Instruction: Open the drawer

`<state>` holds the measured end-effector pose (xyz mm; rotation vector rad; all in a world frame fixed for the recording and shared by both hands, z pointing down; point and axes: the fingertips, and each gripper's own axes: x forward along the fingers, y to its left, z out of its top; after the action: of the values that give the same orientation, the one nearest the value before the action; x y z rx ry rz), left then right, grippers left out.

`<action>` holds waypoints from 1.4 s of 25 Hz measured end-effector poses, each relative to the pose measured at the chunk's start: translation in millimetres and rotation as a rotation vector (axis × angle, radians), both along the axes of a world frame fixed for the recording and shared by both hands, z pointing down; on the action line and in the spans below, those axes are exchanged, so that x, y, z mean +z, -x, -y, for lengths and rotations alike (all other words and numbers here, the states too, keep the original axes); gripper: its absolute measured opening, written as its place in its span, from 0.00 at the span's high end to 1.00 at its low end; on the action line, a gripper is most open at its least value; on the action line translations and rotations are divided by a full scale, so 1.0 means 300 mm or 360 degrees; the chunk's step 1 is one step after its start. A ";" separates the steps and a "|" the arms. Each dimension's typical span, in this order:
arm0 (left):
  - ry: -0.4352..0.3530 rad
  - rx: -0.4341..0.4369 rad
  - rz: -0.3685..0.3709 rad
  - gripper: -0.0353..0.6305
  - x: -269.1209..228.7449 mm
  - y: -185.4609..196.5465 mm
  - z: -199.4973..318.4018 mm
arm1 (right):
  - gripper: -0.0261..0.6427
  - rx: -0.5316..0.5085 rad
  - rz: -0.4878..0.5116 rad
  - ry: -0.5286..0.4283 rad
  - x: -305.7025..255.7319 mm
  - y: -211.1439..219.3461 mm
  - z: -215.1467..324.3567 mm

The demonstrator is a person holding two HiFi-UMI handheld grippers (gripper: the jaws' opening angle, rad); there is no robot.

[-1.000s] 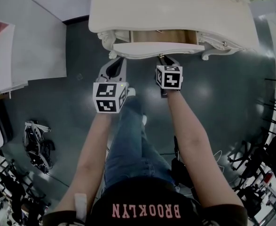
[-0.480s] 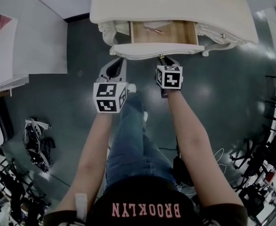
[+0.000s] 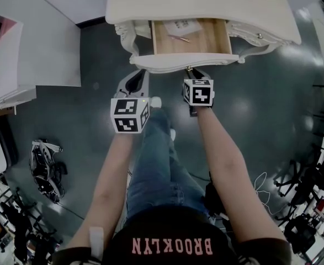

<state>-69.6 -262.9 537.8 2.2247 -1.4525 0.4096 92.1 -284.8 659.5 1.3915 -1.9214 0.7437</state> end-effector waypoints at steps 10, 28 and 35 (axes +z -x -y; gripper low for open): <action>0.0000 -0.0004 0.0002 0.93 0.005 -0.008 -0.076 | 0.80 0.0004 0.0002 -0.0006 0.003 -0.009 -0.067; -0.0072 -0.0031 0.0039 0.93 -0.064 0.000 -0.178 | 0.81 -0.0005 -0.0069 0.0041 -0.034 -0.015 -0.127; -0.0111 -0.0036 0.0050 0.93 -0.121 -0.029 -0.211 | 0.85 -0.0072 -0.0034 -0.0036 -0.112 0.000 -0.187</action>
<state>-61.0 -199.5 501.4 2.2635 -1.5286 0.3944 92.1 -228.8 625.8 1.3598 -1.9436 0.6847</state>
